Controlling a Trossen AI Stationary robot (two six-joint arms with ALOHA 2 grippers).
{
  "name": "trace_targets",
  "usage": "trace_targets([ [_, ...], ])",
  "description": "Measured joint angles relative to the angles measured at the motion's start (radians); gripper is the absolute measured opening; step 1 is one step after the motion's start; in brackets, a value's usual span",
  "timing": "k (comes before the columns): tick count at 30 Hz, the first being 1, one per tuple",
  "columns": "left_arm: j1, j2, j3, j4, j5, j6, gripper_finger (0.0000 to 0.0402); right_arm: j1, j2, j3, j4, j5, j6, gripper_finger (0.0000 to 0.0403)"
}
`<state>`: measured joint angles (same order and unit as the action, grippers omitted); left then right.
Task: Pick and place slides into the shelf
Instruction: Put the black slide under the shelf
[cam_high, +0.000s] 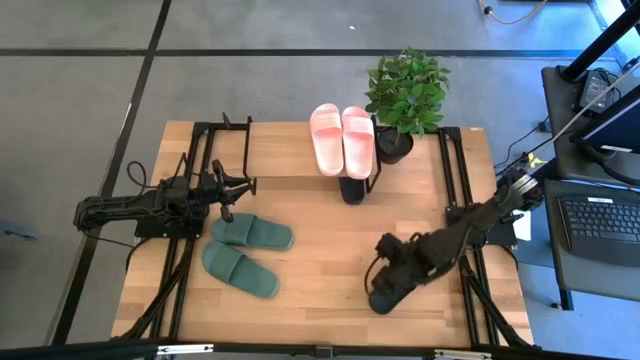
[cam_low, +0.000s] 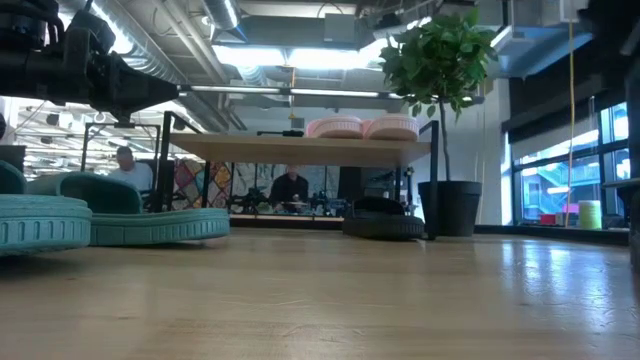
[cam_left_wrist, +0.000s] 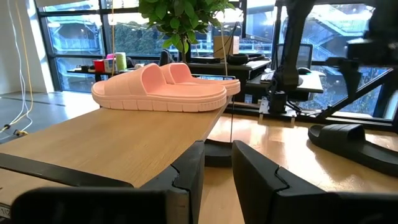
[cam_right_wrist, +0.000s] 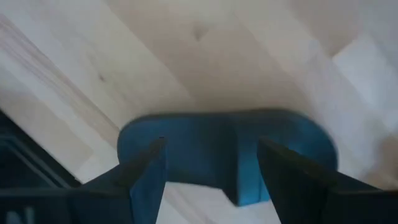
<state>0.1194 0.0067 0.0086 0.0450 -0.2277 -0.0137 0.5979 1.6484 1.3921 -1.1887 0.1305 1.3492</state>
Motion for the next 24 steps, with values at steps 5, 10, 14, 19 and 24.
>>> trace_targets([
  [5,0.0,0.0,0.0,0.0,0.0,0.0,0.0076,0.053,0.126,0.065,-0.049,-0.048,0.109,0.0244],
  [10,0.0,0.0,0.0,0.0,0.0,0.0,0.0076,0.096,0.21,0.078,-0.099,-0.099,0.22,0.0244],
  [14,0.0,0.0,0.0,0.0,0.0,0.0,0.0076,0.122,0.252,0.078,-0.11,-0.107,0.244,0.0244],
  [19,0.0,0.0,0.0,0.0,0.0,0.0,0.0076,0.13,0.288,0.078,-0.182,-0.107,0.244,0.0244],
  [24,0.0,0.0,0.0,0.0,0.0,0.0,0.0076,0.13,0.299,0.053,-0.238,-0.073,0.244,0.0244],
])
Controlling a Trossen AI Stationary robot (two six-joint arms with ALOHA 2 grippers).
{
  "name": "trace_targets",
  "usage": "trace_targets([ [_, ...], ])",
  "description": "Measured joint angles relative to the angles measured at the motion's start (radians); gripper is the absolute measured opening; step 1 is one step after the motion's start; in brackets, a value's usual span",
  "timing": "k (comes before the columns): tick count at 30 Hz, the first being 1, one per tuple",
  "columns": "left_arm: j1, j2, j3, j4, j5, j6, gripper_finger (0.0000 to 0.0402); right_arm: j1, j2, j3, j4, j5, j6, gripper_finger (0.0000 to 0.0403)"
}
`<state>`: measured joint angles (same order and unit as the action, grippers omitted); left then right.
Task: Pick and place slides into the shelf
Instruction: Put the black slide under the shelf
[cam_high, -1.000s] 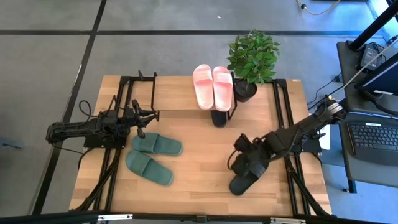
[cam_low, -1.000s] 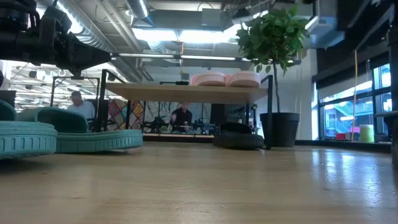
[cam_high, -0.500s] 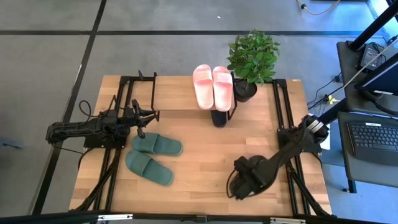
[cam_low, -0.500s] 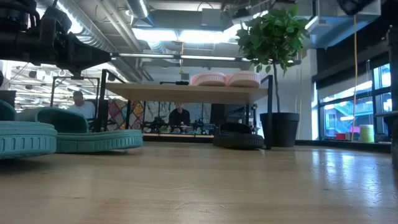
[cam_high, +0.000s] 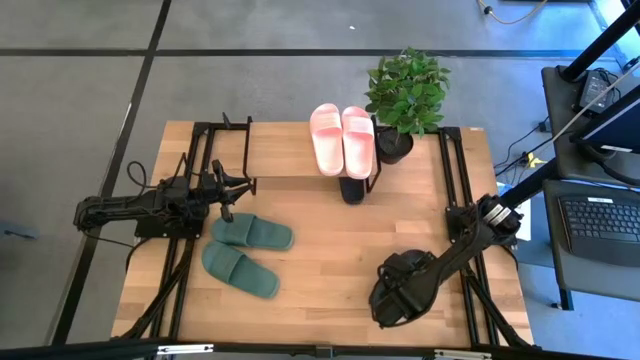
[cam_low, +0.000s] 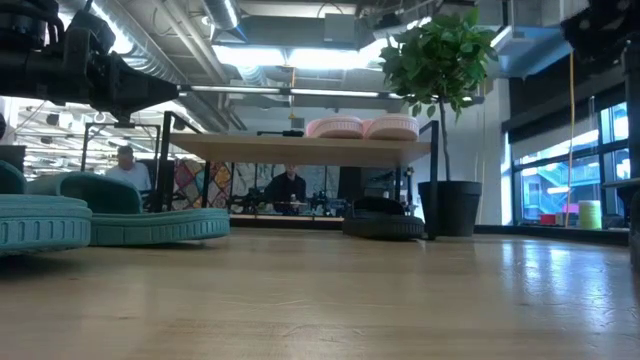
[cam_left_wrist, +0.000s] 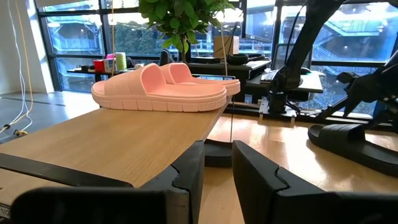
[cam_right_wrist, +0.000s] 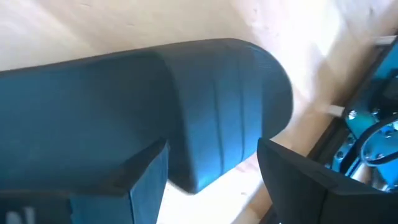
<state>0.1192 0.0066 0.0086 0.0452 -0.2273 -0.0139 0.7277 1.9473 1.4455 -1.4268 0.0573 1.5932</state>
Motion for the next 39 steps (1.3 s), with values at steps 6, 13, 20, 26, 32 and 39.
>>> trace_targets([
  [6,0.0,0.0,0.0,0.0,0.0,0.0,0.0076,0.0,0.001,-0.066,0.018,0.002,-0.003,0.0244],
  [13,0.0,0.0,0.0,0.0,0.0,0.03,0.0076,-0.001,0.001,-0.106,0.097,0.002,-0.005,0.0244],
  [20,0.0,0.0,0.0,0.0,0.0,0.05,0.0076,-0.001,0.001,-0.107,0.14,0.002,-0.007,0.0244],
  [26,0.0,0.0,0.0,0.0,0.0,0.051,0.0076,-0.001,0.001,-0.107,0.153,0.002,-0.008,0.0244],
  [32,0.0,0.0,0.0,0.0,0.0,0.051,0.0076,-0.001,0.001,-0.107,0.146,0.002,-0.008,0.0243],
  [39,0.0,0.0,0.0,0.0,0.0,0.051,0.0076,-0.003,0.001,-0.107,0.135,0.002,-0.008,0.0182],
])
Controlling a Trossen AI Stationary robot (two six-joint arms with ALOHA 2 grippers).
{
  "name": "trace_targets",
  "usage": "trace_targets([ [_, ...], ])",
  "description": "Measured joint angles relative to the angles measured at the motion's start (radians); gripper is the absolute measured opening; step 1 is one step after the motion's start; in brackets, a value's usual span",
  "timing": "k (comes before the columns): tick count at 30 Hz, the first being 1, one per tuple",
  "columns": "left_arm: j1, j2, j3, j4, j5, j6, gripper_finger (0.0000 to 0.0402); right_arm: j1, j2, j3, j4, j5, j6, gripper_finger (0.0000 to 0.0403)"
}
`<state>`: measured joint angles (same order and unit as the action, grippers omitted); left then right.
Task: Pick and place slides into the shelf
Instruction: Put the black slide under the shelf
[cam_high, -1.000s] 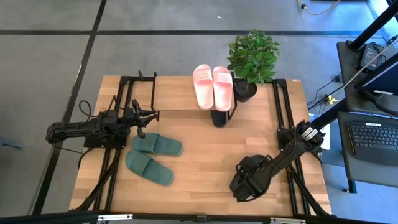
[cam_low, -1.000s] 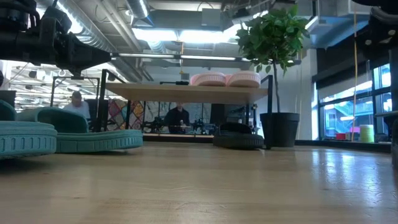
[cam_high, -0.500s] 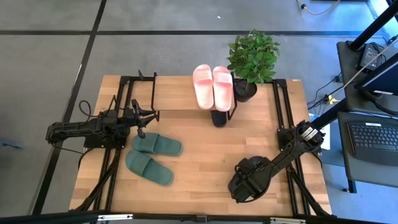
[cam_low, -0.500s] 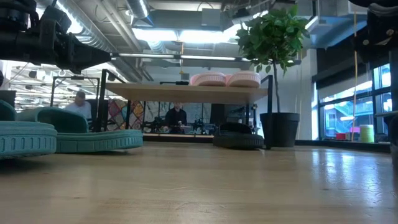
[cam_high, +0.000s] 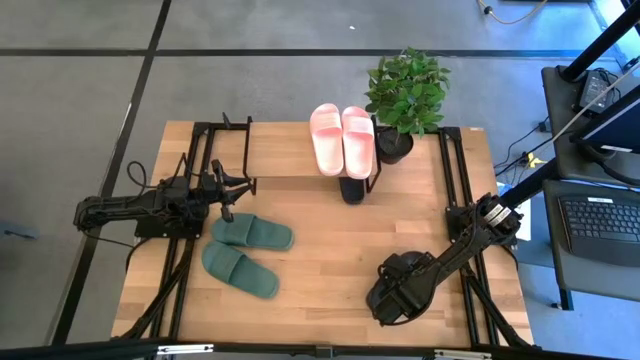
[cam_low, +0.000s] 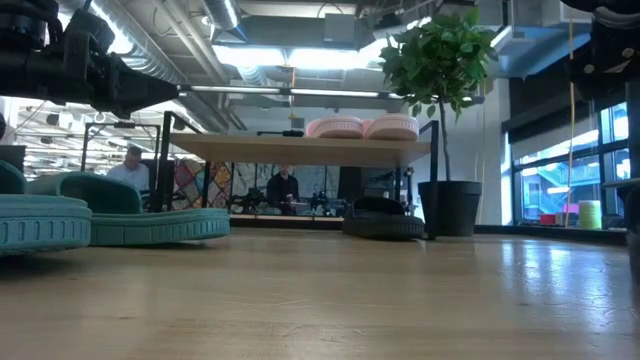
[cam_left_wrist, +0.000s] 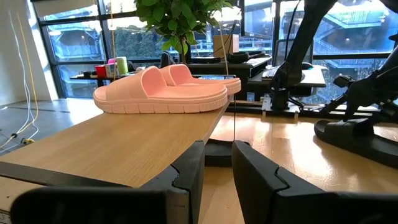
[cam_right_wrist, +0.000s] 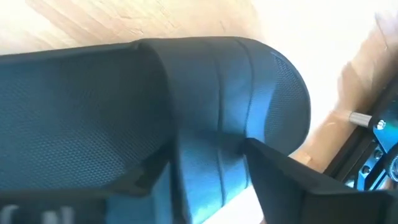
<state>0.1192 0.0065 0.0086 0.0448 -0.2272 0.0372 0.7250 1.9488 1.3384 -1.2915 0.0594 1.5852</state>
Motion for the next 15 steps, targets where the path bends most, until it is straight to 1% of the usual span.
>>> trace_targets([
  [9,0.0,0.0,0.0,0.0,0.0,0.001,0.0076,-0.002,0.0,0.0,-0.041,0.006,-0.004,0.0022],
  [11,0.0,0.0,0.0,0.0,0.0,0.001,0.0076,-0.002,0.0,0.0,-0.053,0.039,-0.02,0.0015],
  [15,0.0,0.0,0.0,0.0,0.0,0.001,0.0076,-0.022,0.0,0.0,-0.07,0.183,-0.094,0.0017],
])
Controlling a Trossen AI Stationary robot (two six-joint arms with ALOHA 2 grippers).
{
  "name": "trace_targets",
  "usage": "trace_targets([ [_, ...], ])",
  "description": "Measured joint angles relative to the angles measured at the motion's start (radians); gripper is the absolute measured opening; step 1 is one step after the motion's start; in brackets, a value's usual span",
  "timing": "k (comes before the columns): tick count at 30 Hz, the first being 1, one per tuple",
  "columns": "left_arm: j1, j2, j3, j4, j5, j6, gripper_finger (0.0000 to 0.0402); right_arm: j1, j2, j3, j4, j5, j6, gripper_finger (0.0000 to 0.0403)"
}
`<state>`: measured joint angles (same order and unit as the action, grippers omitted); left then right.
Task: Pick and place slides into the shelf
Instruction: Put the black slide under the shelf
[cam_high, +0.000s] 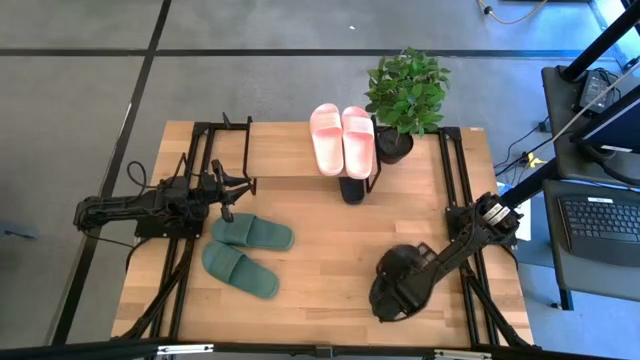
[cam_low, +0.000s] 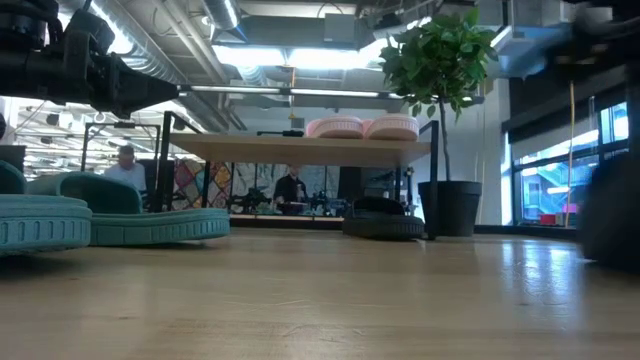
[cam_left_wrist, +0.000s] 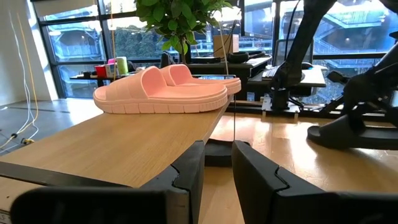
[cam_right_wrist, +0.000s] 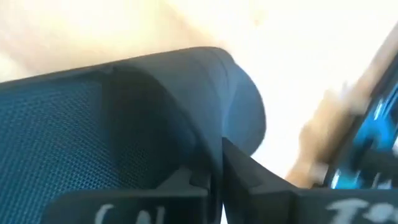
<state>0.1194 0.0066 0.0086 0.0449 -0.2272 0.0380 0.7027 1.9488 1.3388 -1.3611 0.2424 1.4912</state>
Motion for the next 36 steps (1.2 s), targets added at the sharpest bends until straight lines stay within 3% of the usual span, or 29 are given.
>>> trace_targets([
  [7,0.0,0.0,0.0,0.001,-0.016,0.0,0.0076,-0.131,0.0,0.054,0.025,0.249,-0.295,0.0013],
  [13,0.0,0.0,0.0,0.001,-0.018,0.0,0.0076,-0.278,0.0,0.121,0.225,0.443,-0.733,0.0013],
  [17,0.0,0.0,0.0,0.001,-0.018,0.002,0.0076,-0.377,0.0,0.125,0.438,0.446,-1.045,0.0013],
  [23,0.0,0.0,0.0,0.001,-0.018,0.001,0.0076,-0.503,0.001,0.11,0.668,0.448,-1.348,0.0013],
  [36,0.0,0.0,0.0,0.001,-0.019,0.001,0.0076,-0.616,0.094,0.054,0.848,0.446,-1.486,0.0012],
])
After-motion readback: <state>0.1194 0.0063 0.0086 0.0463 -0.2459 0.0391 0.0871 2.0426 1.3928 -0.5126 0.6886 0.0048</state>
